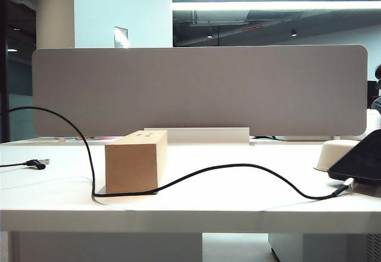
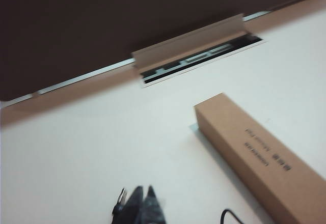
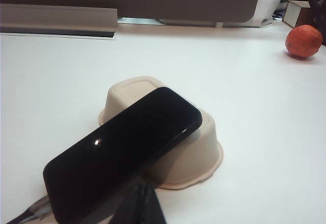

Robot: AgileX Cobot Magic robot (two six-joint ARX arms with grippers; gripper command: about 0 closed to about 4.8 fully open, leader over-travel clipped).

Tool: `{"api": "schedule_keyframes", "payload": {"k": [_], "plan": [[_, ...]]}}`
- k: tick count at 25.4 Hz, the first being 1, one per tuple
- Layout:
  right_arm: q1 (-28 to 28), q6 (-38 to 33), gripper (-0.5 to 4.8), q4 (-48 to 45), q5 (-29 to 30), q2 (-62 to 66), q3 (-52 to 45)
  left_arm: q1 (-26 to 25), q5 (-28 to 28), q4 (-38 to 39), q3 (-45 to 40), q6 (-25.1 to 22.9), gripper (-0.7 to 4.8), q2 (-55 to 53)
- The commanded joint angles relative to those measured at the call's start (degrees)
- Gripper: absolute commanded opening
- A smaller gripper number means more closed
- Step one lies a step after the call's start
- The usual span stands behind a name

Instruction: Pick up the charging cable and the phone, plug the charging cable into the charging port on the phone, and finally place them back on the table.

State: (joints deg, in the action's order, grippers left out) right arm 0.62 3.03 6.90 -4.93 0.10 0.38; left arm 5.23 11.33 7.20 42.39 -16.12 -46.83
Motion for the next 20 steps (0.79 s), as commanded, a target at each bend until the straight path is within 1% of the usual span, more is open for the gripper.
{"api": "schedule_keyframes", "payload": {"k": [1,2,3,4,8,12,15,18,20], "plan": [[0.0,0.2,-0.01,-0.7,-0.1,-0.1,-0.3,-2.9,0.3,-4.9,-7.0,2.6,-0.05,5.9],[0.0,0.2,-0.01,-0.6,-0.1,-0.1,-0.3,-3.8,0.2,-6.4,-9.0,3.1,-0.05,7.7],[0.0,0.2,-0.01,-0.7,-0.1,-0.1,-0.3,-5.4,0.3,-10.2,-14.0,4.5,-0.05,11.9],[0.0,0.2,-0.01,-0.7,-0.1,-0.1,-0.3,-5.7,0.2,-11.8,-16.2,5.4,-0.05,13.9],[0.0,0.2,-0.01,-0.7,-0.1,-0.1,-0.3,-6.2,-1.9,-17.5,-25.6,7.1,-0.05,23.4],[0.0,0.2,-0.01,-0.7,-0.1,-0.1,-0.3,-6.3,-2.2,-21.4,-33.0,9.3,-0.05,31.5],[0.0,0.2,-0.01,-0.6,-0.1,-0.1,-0.3,-6.3,-2.3,-23.1,-37.2,9.7,-0.05,35.8],[0.0,0.2,-0.01,-0.7,-0.1,-0.1,-0.3,-6.4,-3.1,-23.1,-40.9,11.9,-0.05,40.1],[0.0,0.2,-0.01,-0.6,-0.1,-0.1,-0.3,-6.4,-4.1,-21.9,-41.9,12.4,-0.05,41.8]]}}
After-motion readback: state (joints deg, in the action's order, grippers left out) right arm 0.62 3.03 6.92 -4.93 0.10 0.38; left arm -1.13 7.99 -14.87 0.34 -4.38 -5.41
